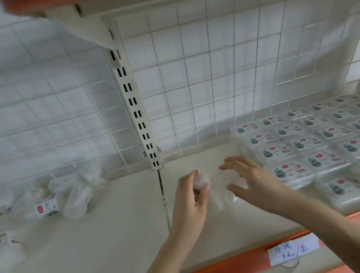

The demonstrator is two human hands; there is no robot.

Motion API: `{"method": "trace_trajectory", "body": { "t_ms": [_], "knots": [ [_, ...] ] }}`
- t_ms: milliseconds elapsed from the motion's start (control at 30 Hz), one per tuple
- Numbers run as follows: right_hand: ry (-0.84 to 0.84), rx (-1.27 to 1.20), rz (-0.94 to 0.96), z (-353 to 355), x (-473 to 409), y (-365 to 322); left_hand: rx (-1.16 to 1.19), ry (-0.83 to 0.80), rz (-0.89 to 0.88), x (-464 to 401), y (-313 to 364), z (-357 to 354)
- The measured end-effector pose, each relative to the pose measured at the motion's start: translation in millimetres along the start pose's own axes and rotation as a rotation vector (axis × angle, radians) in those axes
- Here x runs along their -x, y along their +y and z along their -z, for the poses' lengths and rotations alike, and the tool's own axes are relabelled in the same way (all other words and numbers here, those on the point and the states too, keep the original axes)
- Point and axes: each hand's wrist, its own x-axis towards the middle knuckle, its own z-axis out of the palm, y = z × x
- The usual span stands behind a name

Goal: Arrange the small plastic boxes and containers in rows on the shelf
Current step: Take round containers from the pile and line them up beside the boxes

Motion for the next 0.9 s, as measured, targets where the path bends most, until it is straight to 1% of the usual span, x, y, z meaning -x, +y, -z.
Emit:
{"method": "trace_trajectory", "body": {
  "t_ms": [100, 200, 267, 333, 400, 467, 567, 667, 767, 900],
  "knots": [
    [-0.069, 0.172, 0.019, 18, -10, 3, -0.01, 0.016, -0.019, -14, 5, -9],
    [-0.17, 0.27, 0.048, 35, -19, 7, -0.051, -0.006, 0.049, -29, 12, -10],
    [-0.276, 0.261, 0.062, 45, -25, 10, -0.139, -0.1, 0.078, -35, 18, -3],
    [-0.35, 0.254, 0.075, 54, -30, 11, -0.261, -0.22, 0.07, -40, 21, 6],
    [-0.377, 0.303, 0.11, 58, -36, 11, -0.399, -0.32, 0.05, -42, 26, 15],
    [-0.38, 0.368, 0.145, 58, -42, 11, -0.52, -0.365, 0.05, -44, 34, 20],
    [-0.357, 0.409, 0.161, 55, -52, 15, -0.607, -0.335, 0.129, -50, 42, 17],
    [-0.328, 0.414, 0.156, 53, -63, 20, -0.519, -0.3, 0.224, -58, 39, 4],
    [-0.298, 0.423, 0.157, 52, -76, 28, -0.494, -0.249, 0.242, -70, 40, -9],
    [-0.298, 0.399, 0.136, 52, -93, 39, -0.47, -0.198, 0.294, -94, 41, -22]
  ]
}}
